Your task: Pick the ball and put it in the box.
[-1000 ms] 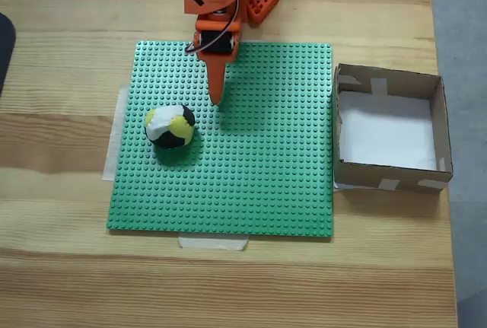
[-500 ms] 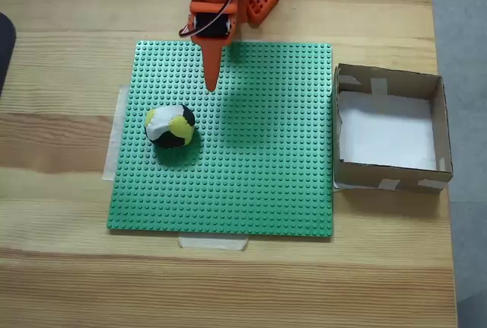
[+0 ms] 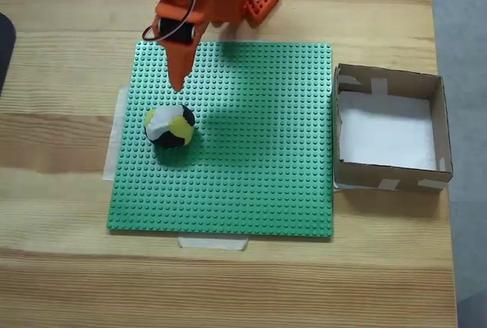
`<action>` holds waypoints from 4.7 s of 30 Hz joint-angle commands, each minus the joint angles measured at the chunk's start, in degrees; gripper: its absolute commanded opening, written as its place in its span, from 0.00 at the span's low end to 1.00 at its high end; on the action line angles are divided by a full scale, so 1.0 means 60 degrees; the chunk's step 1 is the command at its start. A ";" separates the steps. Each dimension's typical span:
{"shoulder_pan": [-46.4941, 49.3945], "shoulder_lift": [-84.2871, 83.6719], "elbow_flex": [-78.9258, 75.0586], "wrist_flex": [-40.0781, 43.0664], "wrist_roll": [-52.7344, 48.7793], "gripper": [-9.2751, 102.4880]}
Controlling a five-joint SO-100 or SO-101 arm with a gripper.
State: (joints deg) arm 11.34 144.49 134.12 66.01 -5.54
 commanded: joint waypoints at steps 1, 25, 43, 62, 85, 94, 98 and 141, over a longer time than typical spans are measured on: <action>0.0337 -0.0571 -0.0908 0.0264 0.0146 0.27; 0.1069 -0.1553 -0.1260 0.0542 0.0352 0.32; 0.1260 -0.2915 -0.1479 0.0308 0.0015 0.36; 0.0937 -0.3662 -0.3062 0.0571 -0.0352 0.58; 0.0293 -0.6519 -0.3970 -0.0483 0.0410 0.56; 0.0381 -0.6826 -0.3340 -0.1421 0.0308 0.53; 0.0410 -0.6826 -0.2944 -0.1919 0.0205 0.47; -0.0732 -0.6563 -0.8423 0.1201 -0.0894 0.19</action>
State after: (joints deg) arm 8.70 103.10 89.74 71.28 -10.55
